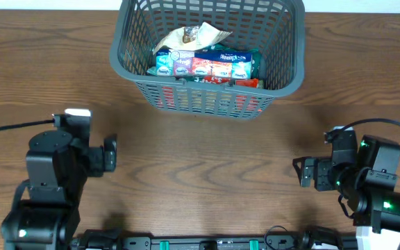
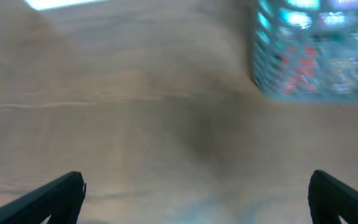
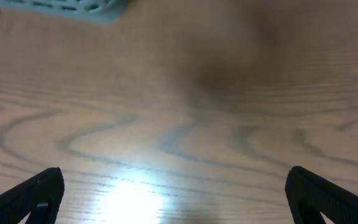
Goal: Pack container
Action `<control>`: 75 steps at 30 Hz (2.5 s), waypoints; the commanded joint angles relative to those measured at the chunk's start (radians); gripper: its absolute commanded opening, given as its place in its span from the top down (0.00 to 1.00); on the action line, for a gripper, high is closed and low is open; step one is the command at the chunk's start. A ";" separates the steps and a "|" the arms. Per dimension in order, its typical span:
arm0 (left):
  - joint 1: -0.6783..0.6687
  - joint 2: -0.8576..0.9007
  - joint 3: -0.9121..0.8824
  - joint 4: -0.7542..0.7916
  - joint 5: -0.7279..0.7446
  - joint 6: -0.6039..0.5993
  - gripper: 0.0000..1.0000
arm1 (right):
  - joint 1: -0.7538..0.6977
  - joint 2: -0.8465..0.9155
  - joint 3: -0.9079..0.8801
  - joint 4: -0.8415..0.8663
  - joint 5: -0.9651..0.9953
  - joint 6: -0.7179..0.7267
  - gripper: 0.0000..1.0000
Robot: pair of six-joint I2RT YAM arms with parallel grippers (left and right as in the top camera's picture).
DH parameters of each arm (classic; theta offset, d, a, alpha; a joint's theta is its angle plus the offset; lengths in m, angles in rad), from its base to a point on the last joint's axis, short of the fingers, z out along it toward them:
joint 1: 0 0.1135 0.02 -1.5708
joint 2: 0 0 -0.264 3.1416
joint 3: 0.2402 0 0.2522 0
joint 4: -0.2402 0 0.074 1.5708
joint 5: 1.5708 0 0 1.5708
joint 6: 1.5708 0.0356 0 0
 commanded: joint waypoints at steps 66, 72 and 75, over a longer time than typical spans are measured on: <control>-0.004 0.009 -0.025 0.041 -0.079 -0.046 0.02 | 0.335 -0.765 -0.760 0.894 0.319 -0.015 0.01; -0.004 0.009 -0.025 0.041 -0.079 -0.046 0.01 | 0.336 -0.765 -0.760 0.895 0.301 -0.014 0.01; -0.004 0.009 -0.025 0.041 -0.079 -0.046 0.01 | 0.336 -0.764 -0.760 0.895 0.301 -0.014 0.01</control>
